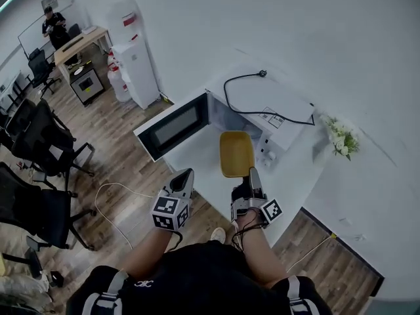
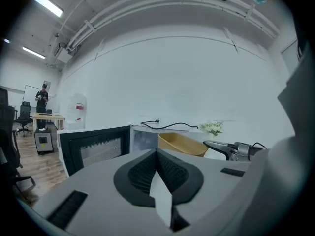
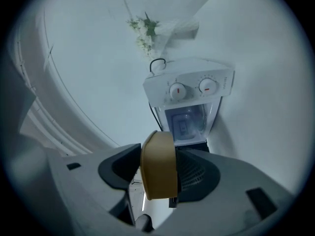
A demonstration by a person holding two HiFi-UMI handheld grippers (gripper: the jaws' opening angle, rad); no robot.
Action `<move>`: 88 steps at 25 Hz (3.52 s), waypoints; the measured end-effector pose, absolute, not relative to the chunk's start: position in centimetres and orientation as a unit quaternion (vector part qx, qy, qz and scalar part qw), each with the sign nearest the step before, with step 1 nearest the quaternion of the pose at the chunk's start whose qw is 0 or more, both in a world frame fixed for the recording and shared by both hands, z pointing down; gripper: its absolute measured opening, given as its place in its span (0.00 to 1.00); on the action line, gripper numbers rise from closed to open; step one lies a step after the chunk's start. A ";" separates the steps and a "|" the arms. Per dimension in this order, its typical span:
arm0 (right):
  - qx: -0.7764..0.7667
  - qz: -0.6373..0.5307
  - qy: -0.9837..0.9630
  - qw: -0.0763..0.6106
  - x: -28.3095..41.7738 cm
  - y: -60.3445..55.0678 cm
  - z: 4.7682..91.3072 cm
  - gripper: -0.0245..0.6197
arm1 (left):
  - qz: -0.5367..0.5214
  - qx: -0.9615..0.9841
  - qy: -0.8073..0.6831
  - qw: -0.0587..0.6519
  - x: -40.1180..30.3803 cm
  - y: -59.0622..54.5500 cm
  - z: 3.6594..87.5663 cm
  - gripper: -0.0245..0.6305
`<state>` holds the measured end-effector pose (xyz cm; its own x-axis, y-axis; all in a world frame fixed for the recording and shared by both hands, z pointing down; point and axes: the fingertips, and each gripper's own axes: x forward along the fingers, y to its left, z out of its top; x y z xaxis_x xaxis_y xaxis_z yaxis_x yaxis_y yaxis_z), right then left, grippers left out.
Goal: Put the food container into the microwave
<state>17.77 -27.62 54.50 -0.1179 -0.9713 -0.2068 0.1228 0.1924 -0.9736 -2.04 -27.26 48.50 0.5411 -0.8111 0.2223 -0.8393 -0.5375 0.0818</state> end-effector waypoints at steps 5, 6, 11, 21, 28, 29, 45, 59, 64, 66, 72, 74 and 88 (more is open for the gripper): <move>-0.383 -0.525 0.556 0.518 17.9 -32.4 55.7 0.40 | 0.078 0.873 -0.468 0.115 0.7 -33.7 48.8 0.04; -0.380 -0.531 0.557 0.514 17.7 -33.1 56.0 0.40 | 0.079 0.871 -0.470 0.118 1.0 -34.8 48.9 0.04; -0.378 -0.546 0.556 0.499 17.6 -36.2 57.2 0.40 | 0.090 0.867 -0.478 0.111 1.9 -38.8 49.3 0.04; -0.419 -0.532 0.523 0.518 20.4 -40.2 59.2 0.40 | 0.104 0.877 -0.451 0.127 3.1 -43.8 51.5 0.04; -0.454 -0.495 0.491 0.555 20.2 -43.5 60.1 0.40 | 0.103 0.905 -0.394 0.127 3.3 -48.8 51.5 0.04; -0.459 -0.488 0.486 0.561 20.0 -44.0 60.0 0.40 | 0.103 0.908 -0.384 0.130 3.1 -49.5 51.5 0.04; -0.584 -0.377 0.380 0.611 21.3 -49.7 64.2 0.40 | 0.101 0.959 -0.233 0.128 2.5 -54.3 52.4 0.04; -0.670 -0.347 0.320 0.572 22.8 -53.8 66.8 0.40 | 0.107 0.969 -0.185 0.126 1.0 -54.3 53.3 0.04; -0.734 -0.352 0.343 0.468 23.0 -55.2 66.7 0.36 | 0.109 0.971 -0.177 0.122 1.1 -54.3 53.3 0.04; -0.765 -0.357 0.348 0.409 23.0 -55.4 67.3 0.33 | 0.107 0.971 -0.173 0.123 1.1 -54.4 53.2 0.04; -0.795 -0.343 0.361 0.346 23.1 -54.8 67.7 0.32 | 0.111 0.970 -0.175 0.126 1.2 -54.7 53.6 0.04; -0.795 -0.336 0.374 0.340 23.1 -54.5 67.1 0.27 | 0.111 0.970 -0.176 0.128 1.5 -54.8 53.6 0.04; -0.803 -0.233 0.539 0.100 21.0 -49.0 61.6 0.04 | 0.104 0.965 -0.193 0.144 5.4 -54.0 53.5 0.04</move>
